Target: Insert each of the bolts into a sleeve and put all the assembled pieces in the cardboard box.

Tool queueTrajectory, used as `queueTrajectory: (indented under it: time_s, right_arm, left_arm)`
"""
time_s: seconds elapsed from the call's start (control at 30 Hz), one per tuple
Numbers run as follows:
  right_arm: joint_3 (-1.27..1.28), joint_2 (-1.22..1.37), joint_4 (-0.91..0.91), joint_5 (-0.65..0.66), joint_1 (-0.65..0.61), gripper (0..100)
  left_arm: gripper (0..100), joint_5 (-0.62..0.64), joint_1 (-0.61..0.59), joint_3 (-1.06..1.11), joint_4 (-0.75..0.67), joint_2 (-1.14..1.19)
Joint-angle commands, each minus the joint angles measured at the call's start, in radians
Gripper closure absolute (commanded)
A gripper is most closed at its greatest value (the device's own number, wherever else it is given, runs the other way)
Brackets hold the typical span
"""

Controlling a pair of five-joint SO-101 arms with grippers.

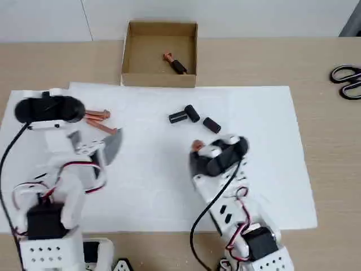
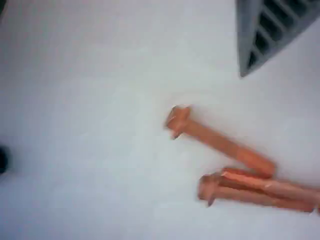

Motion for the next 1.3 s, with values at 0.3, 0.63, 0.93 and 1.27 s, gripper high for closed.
queueTrajectory:
  time_s: [0.3,0.63,0.93,1.27]
  right_arm:
    - [-0.671,0.627,-0.030,0.031,0.068,99.5]
    - [-1.428,1.446,-0.030,0.095,0.070,99.5]
    - [-1.998,2.097,-0.344,0.095,0.157,99.5]
    - [-2.168,2.454,-0.564,0.087,0.153,99.5]
  left_arm:
    - [69,-0.054,-0.071,0.091,0.072,-0.005]
    - [69,-0.054,-0.072,0.160,0.072,-0.005]
    - [69,-0.055,-0.072,0.163,0.072,-0.005]
    - [69,-0.055,-0.072,0.168,0.072,-0.005]
